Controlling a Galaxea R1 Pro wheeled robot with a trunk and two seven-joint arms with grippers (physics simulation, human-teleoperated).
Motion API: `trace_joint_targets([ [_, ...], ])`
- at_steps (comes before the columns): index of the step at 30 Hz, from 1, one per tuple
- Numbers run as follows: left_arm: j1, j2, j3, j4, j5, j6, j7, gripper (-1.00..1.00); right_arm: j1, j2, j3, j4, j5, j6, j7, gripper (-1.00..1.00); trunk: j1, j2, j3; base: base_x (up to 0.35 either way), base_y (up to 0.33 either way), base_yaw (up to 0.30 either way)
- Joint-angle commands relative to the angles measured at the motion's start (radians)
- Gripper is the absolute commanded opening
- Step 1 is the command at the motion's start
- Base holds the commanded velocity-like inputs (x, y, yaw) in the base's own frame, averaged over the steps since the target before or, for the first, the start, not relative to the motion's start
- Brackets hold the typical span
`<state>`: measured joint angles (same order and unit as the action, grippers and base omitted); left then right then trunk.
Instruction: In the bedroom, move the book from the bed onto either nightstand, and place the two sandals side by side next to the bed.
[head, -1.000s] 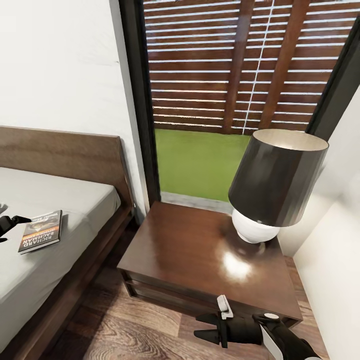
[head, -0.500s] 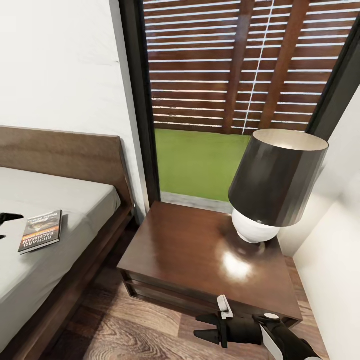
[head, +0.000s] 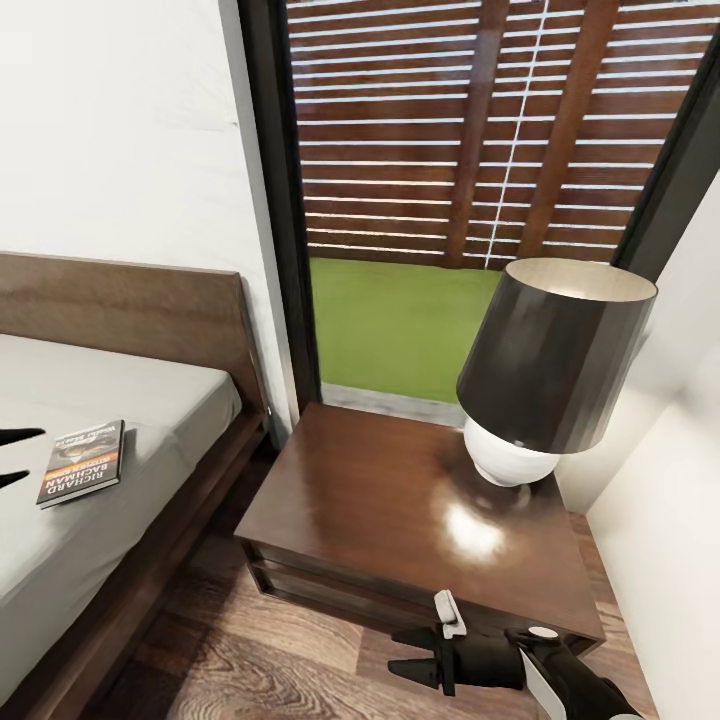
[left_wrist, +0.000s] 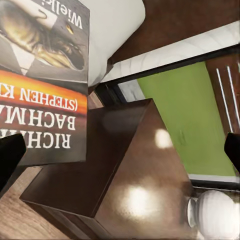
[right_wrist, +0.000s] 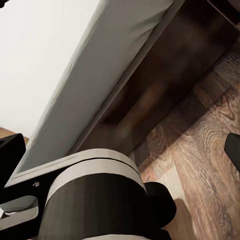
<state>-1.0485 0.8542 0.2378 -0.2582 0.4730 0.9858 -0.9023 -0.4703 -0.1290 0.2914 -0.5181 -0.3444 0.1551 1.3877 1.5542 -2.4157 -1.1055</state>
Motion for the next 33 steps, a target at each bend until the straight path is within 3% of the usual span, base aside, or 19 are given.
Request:
trace_joint_targets([
  [1,-0.001,0.000,0.003,0.008,-0.006,0.003,-0.026,1.00,-0.001,-0.001,0.007,0.000,-0.010,0.011,0.001,1.00,0.000,0.000,-0.001,0.000,0.000,0.000],
  [10,0.000,-0.019,-0.015,0.051,-0.015,-0.012,-0.185,1.00,-0.001,-0.001,0.006,0.001,-0.010,0.011,0.001,1.00,0.000,0.000,-0.001,0.000,0.000,0.000],
  [18,0.001,-0.046,-0.033,0.071,-0.092,-0.068,-0.247,1.00,-0.001,-0.001,0.004,0.002,-0.010,0.009,0.002,1.00,0.000,0.000,-0.001,0.000,0.000,0.000],
  [24,0.001,-0.051,-0.035,0.113,-0.118,-0.091,-0.310,1.00,-0.001,-0.001,0.004,0.003,-0.010,0.008,0.001,1.00,0.000,0.000,-0.001,0.000,0.000,0.000],
  [33,0.001,-0.054,-0.037,0.210,-0.131,-0.210,-0.414,1.00,-0.001,-0.001,0.005,0.003,-0.008,0.003,0.001,1.00,0.000,0.000,-0.001,0.000,0.000,0.000],
])
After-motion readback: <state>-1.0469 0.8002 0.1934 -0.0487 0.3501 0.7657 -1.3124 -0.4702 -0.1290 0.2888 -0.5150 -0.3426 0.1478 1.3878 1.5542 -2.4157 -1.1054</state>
